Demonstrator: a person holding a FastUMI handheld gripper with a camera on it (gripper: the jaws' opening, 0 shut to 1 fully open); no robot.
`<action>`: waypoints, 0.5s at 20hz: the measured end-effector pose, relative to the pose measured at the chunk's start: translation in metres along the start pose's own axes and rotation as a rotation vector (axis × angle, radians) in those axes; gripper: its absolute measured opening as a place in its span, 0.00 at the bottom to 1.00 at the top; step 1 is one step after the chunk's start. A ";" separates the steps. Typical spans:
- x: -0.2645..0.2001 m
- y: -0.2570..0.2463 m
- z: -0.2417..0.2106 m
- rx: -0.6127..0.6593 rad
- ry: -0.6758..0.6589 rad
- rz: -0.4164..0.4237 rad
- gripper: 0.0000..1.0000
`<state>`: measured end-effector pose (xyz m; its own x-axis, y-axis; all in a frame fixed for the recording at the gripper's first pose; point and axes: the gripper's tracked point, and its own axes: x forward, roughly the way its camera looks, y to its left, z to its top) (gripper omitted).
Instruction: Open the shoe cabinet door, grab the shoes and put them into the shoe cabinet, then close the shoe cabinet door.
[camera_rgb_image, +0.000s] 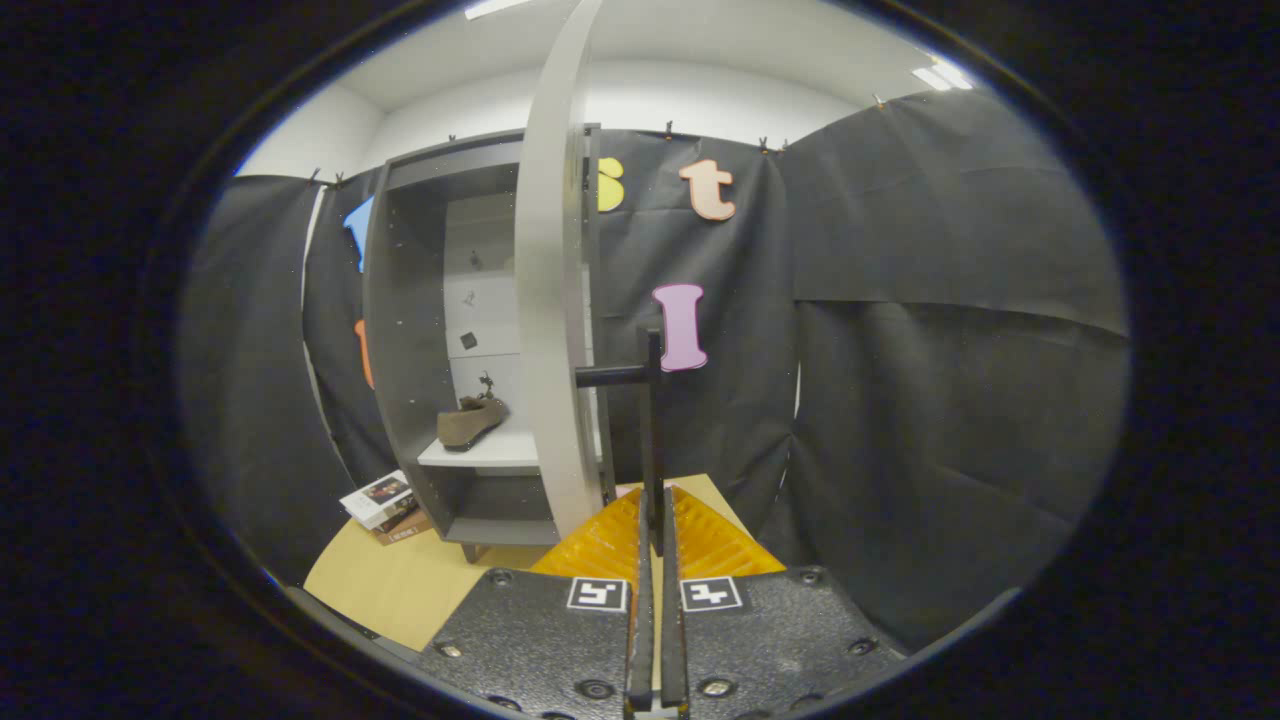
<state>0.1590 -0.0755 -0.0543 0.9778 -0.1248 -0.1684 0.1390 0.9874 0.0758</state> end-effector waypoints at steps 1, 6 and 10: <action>0.003 -0.003 -0.001 0.013 -0.006 0.011 0.04; -0.028 -0.001 -0.005 0.008 -0.021 0.031 0.04; -0.056 0.024 -0.026 -0.052 0.004 0.070 0.04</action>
<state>0.1032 -0.0426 -0.0681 0.9842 -0.0551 -0.1680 0.0620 0.9974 0.0363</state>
